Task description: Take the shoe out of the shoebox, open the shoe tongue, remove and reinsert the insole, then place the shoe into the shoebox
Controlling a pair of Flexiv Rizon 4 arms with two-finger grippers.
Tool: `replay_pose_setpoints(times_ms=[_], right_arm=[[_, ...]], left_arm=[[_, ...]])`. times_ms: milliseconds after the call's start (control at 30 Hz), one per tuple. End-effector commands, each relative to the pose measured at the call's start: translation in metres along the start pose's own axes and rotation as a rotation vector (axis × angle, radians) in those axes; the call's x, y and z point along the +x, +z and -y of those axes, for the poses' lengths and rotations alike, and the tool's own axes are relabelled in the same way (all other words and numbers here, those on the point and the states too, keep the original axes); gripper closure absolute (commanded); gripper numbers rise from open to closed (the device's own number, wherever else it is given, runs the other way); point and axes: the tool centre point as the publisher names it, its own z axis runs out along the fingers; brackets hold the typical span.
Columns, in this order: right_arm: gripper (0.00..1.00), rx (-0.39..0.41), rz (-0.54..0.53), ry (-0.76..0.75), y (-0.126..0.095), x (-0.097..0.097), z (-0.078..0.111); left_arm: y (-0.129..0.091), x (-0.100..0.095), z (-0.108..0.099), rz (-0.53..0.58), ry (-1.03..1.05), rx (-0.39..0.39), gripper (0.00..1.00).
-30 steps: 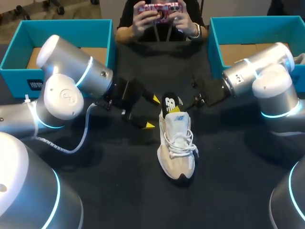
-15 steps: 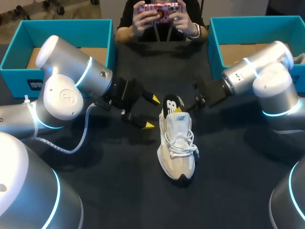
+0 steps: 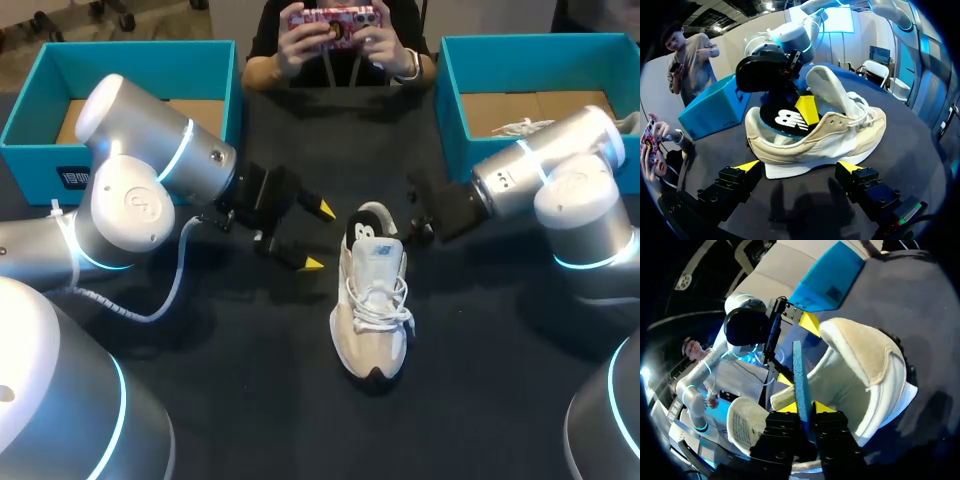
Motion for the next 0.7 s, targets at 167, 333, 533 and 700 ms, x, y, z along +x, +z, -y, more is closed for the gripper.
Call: replay_pose_setpoints(times_ms=[167, 333, 533, 700], right_arm=[[0.65, 0.008, 0.032, -0.042, -0.011, 0.006, -0.015], [0.65, 0.012, 0.045, -0.066, -0.015, 0.002, -0.026], [1.00, 0.016, 0.067, -0.054, -0.016, -0.002, -0.027], [1.00, -0.002, 0.077, -0.026, -0.017, -0.001, -0.018]], left_arm=[[-0.001, 0.001, -0.001, 0.002, 0.002, 0.002, 0.00], [-0.002, 0.000, -0.001, 0.005, 0.003, 0.000, 0.00], [-0.003, 0.000, -0.001, 0.007, 0.004, 0.001, 0.00], [-0.002, 0.001, -0.002, 0.008, 0.001, 0.004, 0.00]])
